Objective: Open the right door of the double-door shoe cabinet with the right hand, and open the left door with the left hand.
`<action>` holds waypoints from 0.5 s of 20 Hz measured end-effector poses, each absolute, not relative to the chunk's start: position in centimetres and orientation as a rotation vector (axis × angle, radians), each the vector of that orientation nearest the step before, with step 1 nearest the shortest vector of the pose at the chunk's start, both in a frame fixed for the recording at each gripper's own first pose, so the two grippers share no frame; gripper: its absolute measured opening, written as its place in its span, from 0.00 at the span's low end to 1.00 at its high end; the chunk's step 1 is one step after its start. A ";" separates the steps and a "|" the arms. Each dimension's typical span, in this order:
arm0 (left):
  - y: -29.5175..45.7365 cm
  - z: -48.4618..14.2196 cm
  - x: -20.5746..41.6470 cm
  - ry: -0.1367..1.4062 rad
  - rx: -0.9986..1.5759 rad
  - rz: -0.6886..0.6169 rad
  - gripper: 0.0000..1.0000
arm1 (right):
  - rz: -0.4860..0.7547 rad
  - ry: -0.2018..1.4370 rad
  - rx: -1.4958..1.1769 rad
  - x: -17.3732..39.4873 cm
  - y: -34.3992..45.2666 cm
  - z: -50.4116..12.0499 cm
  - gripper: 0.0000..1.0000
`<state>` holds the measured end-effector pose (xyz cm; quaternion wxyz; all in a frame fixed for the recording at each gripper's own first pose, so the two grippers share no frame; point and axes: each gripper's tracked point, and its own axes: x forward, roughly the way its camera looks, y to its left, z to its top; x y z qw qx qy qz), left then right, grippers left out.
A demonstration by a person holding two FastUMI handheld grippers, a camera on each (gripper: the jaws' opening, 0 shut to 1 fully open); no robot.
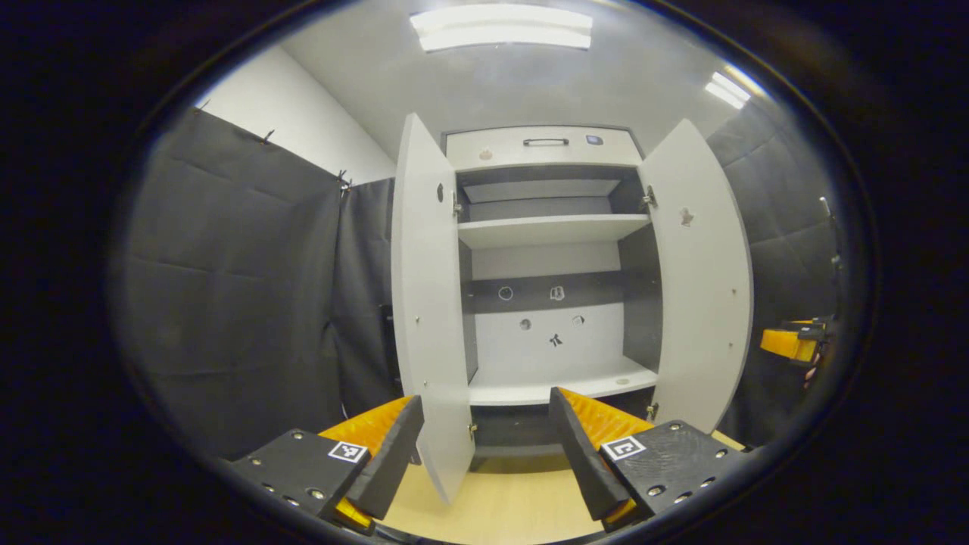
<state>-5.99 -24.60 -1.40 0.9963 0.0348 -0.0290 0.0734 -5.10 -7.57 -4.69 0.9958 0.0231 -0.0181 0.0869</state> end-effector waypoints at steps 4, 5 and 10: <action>-24.4 -2.8 -5.2 -0.044 0.017 0.152 0.96 | 0.147 -0.038 0.061 -4.2 -6.7 -5.0 0.98; -25.1 -3.2 -4.9 -0.048 -0.015 0.139 0.96 | 0.142 -0.039 0.062 -4.1 -6.2 -5.0 0.98; -25.8 -4.0 -2.8 -0.060 -0.078 0.084 0.96 | 0.125 -0.042 0.056 -3.9 -3.4 -5.3 0.98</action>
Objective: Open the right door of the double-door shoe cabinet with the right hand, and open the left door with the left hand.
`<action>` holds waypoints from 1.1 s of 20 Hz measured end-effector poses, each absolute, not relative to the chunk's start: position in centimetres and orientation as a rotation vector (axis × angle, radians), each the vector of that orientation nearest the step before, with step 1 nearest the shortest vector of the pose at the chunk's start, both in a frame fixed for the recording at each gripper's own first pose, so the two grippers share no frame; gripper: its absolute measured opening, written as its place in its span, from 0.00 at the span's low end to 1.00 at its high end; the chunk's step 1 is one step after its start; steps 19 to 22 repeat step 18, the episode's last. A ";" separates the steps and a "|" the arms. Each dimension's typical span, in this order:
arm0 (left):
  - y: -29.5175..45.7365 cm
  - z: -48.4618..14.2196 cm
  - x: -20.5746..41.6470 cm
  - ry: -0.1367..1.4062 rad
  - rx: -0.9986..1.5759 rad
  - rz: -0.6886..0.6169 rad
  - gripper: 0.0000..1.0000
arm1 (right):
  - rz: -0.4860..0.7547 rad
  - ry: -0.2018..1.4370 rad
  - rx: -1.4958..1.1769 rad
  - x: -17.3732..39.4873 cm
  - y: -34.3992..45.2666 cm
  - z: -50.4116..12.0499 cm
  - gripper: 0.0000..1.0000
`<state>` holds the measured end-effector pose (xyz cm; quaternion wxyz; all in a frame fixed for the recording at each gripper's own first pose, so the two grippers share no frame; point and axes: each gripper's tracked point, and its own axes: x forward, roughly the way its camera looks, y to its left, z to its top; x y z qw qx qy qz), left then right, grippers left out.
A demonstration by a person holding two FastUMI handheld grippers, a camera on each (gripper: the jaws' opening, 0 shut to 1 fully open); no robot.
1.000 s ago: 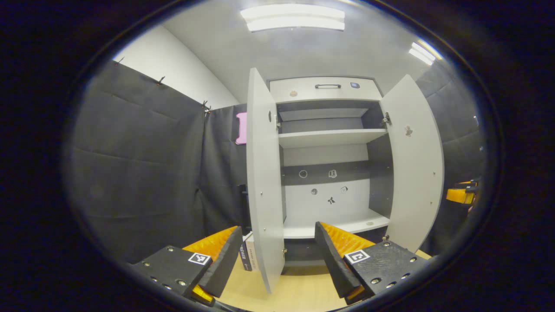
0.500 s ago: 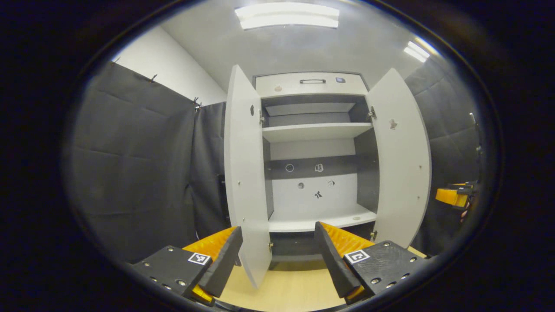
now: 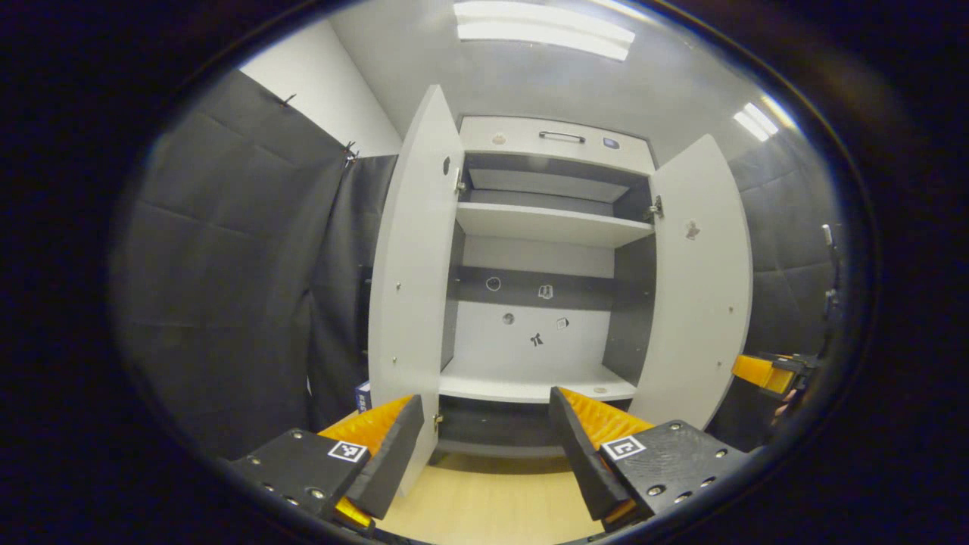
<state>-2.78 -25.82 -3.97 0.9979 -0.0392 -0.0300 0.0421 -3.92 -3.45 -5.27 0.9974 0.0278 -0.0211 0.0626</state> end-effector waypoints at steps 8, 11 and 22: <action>-21.0 -8.0 -0.2 -0.043 -0.107 0.143 0.96 | 0.114 -0.026 -0.044 -3.7 -0.2 -7.1 0.98; -19.6 -9.0 0.4 -0.032 -0.100 0.121 0.96 | 0.104 -0.002 -0.029 -4.1 0.4 -7.7 0.98; -21.0 -11.2 1.4 -0.059 -0.109 0.018 0.96 | -0.001 -0.017 -0.037 -5.4 1.7 -8.5 0.92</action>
